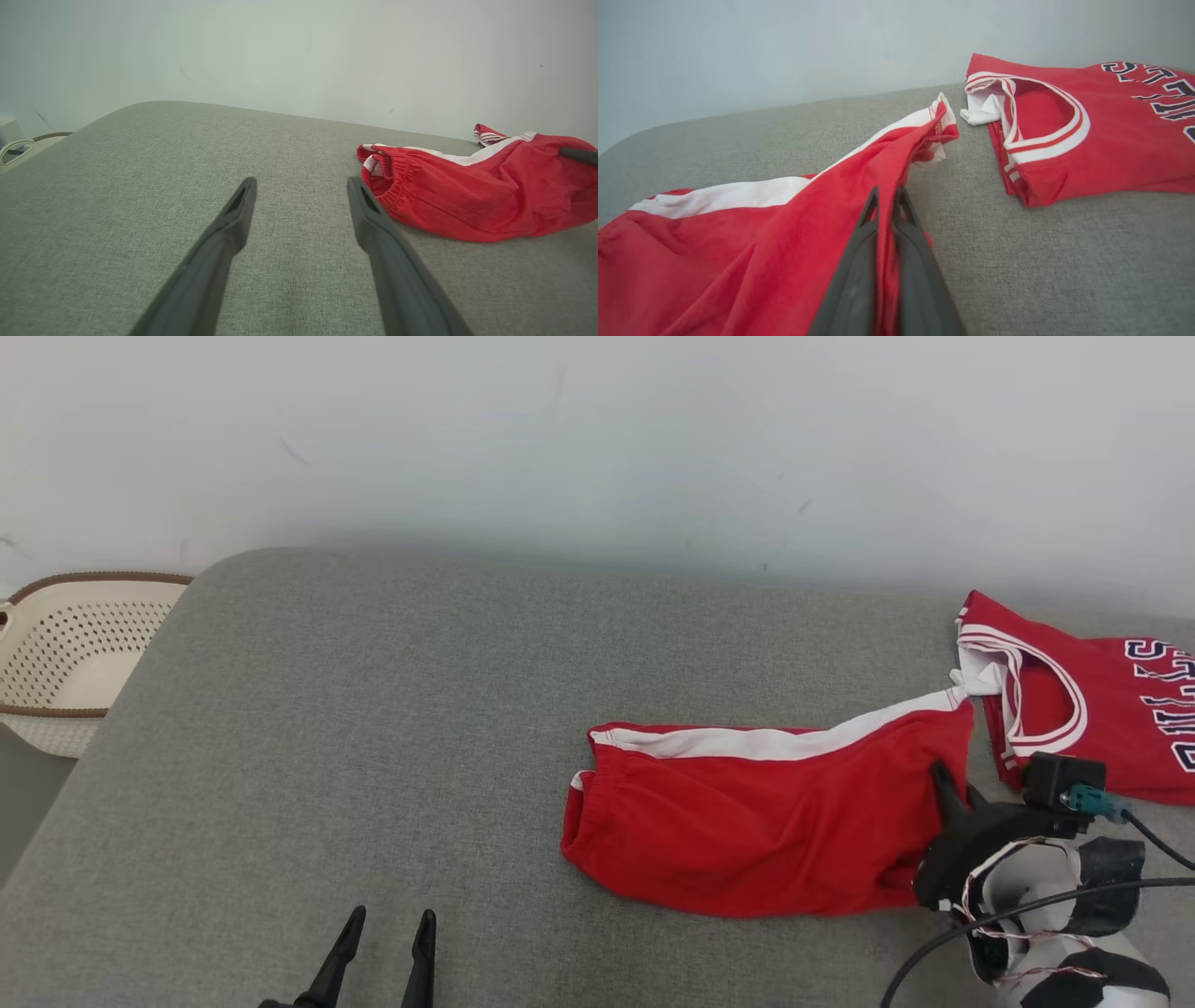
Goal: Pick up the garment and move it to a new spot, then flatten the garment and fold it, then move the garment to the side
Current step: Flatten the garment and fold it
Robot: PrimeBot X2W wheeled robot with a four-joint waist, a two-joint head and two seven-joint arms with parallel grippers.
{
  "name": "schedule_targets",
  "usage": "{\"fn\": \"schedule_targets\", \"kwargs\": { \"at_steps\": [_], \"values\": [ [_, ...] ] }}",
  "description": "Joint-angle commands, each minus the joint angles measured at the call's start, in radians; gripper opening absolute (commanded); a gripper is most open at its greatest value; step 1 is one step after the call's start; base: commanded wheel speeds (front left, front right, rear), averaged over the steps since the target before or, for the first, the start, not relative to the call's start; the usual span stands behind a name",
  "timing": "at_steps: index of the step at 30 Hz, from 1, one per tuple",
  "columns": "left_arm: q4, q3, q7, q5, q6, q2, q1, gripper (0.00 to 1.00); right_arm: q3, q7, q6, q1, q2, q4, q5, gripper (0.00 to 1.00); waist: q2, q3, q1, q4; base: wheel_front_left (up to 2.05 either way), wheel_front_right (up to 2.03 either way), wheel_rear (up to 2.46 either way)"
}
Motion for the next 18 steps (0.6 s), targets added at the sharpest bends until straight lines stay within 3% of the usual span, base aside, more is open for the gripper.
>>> {"fn": "schedule_targets", "kwargs": {
  "at_steps": [1, 12, 18],
  "values": [
    [0.001, -0.004, -0.005, 0.003, -0.002, 0.000, 0.004, 1.00, 0.024, 0.013, -0.001, -0.006, 0.018, -0.046, 0.032, 0.00, 0.0001, -0.001, 0.0000, 0.007, 0.00, 0.00, 0.00],
    [0.007, -0.036, -0.005, -0.003, -0.004, -0.007, -0.026, 1.00, 0.130, 0.116, -0.001, 0.027, 0.097, -0.289, 0.168, 0.00, 0.0001, 0.016, 0.0000, 0.062, 0.00, 0.00, 0.00],
    [0.018, -0.073, -0.005, -0.011, -0.005, -0.012, -0.053, 1.00, 0.162, 0.172, -0.001, 0.016, 0.138, -0.314, 0.193, 0.00, 0.0001, 0.038, 0.0000, 0.102, 0.00, 0.00, 0.00]
  ]
}}
